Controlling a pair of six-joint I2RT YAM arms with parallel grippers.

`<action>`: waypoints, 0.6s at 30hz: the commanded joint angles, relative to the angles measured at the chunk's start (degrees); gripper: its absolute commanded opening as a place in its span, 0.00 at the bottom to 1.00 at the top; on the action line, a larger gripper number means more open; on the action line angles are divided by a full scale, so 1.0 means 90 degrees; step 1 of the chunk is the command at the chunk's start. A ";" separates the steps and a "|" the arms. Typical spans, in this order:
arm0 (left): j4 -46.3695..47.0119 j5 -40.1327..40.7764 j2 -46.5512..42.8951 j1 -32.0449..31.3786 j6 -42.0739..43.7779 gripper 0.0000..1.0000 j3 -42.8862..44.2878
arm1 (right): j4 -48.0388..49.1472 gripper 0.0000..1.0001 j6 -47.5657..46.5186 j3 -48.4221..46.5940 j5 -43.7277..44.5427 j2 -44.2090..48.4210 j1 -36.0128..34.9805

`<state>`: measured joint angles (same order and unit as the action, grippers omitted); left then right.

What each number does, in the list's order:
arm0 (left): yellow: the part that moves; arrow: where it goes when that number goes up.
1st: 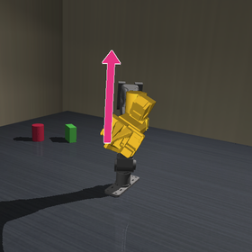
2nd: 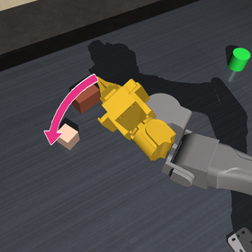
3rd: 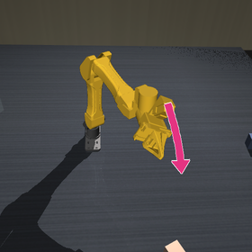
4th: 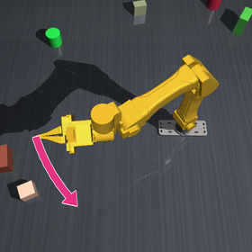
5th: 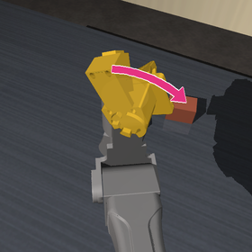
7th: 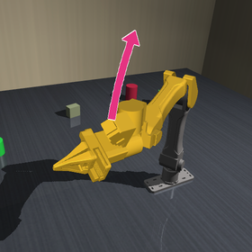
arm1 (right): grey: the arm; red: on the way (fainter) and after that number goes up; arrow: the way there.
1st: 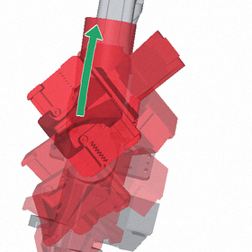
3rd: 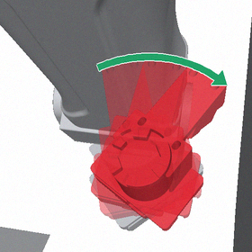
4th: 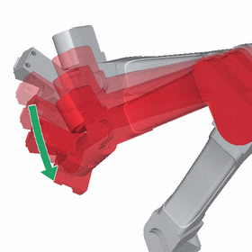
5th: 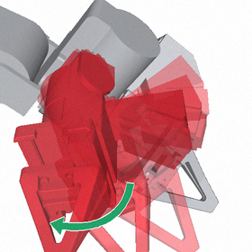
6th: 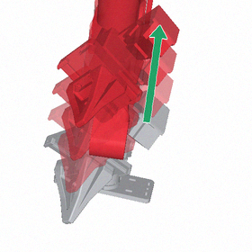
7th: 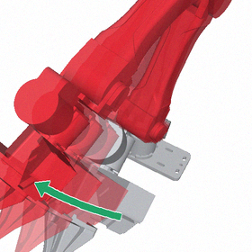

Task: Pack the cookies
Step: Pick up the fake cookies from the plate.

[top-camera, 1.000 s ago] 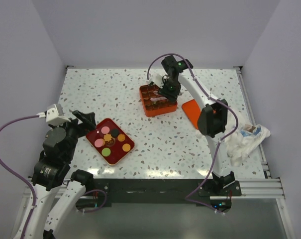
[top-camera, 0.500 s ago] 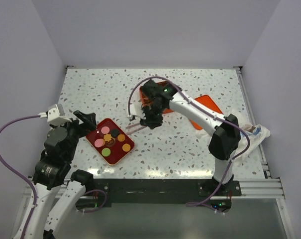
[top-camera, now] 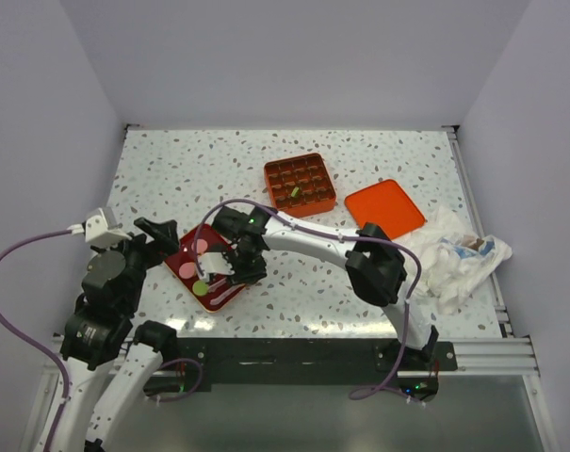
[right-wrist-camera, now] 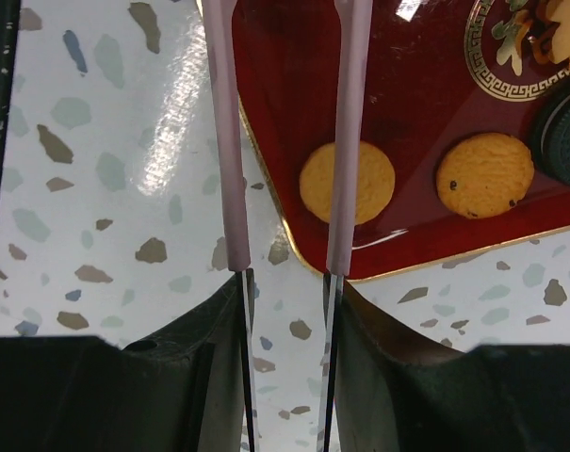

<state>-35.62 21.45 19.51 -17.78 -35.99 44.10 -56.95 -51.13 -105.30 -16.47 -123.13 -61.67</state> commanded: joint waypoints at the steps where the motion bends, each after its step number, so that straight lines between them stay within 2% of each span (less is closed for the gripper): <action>1: -0.0085 0.0282 -0.0097 -0.0026 -0.0044 0.88 0.0081 | 0.0477 0.38 0.0349 -0.0371 0.0433 -0.0010 -0.0052; 8: -0.0173 0.0526 -0.0234 -0.0026 -0.0084 0.88 0.0091 | 0.0800 0.39 0.0789 -0.0537 0.0882 -0.0225 -0.0101; 18: -0.0320 0.0683 -0.0341 -0.0026 -0.0152 0.88 0.0130 | 0.0722 0.40 0.0838 -0.0566 0.1039 -0.0440 -0.0267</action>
<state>-38.65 25.39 17.37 -17.78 -36.45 44.10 -51.11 -44.62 -108.05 -8.38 -126.13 -63.07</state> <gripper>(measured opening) 0.880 0.404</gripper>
